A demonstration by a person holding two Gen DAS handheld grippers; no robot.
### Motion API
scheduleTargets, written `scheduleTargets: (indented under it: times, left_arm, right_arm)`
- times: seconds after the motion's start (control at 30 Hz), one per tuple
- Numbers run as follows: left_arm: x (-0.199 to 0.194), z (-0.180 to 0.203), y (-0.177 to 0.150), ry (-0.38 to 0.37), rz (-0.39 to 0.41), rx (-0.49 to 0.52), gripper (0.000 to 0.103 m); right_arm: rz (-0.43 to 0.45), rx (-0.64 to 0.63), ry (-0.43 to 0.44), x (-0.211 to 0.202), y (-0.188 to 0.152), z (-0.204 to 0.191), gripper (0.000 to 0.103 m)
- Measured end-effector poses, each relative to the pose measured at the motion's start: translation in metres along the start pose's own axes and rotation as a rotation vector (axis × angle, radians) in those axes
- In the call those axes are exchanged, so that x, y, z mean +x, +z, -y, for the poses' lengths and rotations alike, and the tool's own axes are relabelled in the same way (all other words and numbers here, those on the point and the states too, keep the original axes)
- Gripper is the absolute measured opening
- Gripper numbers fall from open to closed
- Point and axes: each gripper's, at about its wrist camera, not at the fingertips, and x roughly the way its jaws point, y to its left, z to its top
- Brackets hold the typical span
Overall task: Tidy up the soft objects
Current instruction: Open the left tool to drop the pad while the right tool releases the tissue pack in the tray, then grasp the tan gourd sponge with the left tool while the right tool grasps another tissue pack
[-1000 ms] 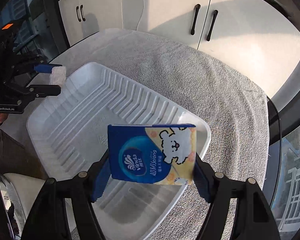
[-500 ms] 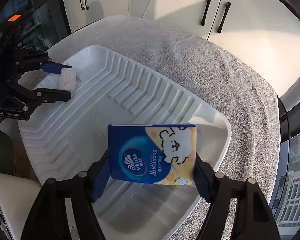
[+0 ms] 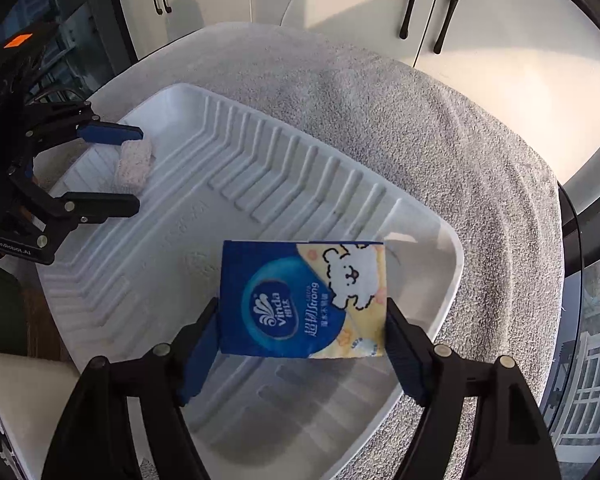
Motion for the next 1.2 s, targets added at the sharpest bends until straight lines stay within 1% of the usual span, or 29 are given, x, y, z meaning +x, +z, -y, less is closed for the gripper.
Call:
scheduleTargets:
  times: [0.07, 0.27, 0.43, 0.53, 0.63, 0.73, 0.8, 0.83, 1.0, 1.07, 1.13, 1.2]
  left_arm:
    - [-0.003, -0.006, 0.001, -0.019, 0.005, -0.026, 0.076]
    - [-0.023, -0.021, 0.002, -0.01, 0.047, -0.061, 0.076]
    - [-0.055, -0.042, -0.004, 0.003, 0.107, -0.127, 0.076]
    - [-0.08, -0.047, -0.016, 0.019, 0.146, -0.162, 0.076]
    - [-0.11, -0.047, -0.037, 0.05, 0.185, -0.208, 0.076]
    - [-0.142, -0.039, -0.066, 0.075, 0.232, -0.238, 0.076]
    - [-0.161, -0.03, -0.09, 0.08, 0.255, -0.256, 0.08]
    - [-0.168, -0.025, -0.102, 0.079, 0.259, -0.261, 0.083]
    - [-0.196, 0.014, -0.153, 0.099, 0.26, -0.254, 0.084]
    - [-0.207, 0.026, -0.173, 0.082, 0.266, -0.283, 0.085]
    - [-0.217, 0.04, -0.192, 0.09, 0.275, -0.31, 0.086]
    - [-0.224, 0.055, -0.212, 0.084, 0.282, -0.341, 0.091]
  right_arm:
    - [0.011, 0.001, -0.01, -0.005, 0.0, 0.001, 0.084]
    - [0.062, 0.027, -0.016, -0.032, -0.006, 0.004, 0.086]
    - [0.124, 0.071, -0.015, -0.065, -0.025, 0.008, 0.086]
    - [0.163, 0.115, -0.012, -0.086, -0.041, 0.013, 0.086]
    - [0.202, 0.169, -0.007, -0.107, -0.065, 0.013, 0.086]
    - [0.247, 0.198, -0.001, -0.127, -0.096, 0.003, 0.086]
    - [0.27, 0.217, 0.016, -0.138, -0.118, -0.006, 0.086]
    - [0.28, 0.226, 0.017, -0.142, -0.13, -0.012, 0.086]
    - [0.314, 0.282, 0.035, -0.152, -0.179, -0.044, 0.086]
    - [0.324, 0.315, 0.048, -0.153, -0.197, -0.058, 0.086]
    - [0.331, 0.328, 0.042, -0.156, -0.214, -0.075, 0.086]
    - [0.338, 0.343, 0.039, -0.159, -0.228, -0.093, 0.087]
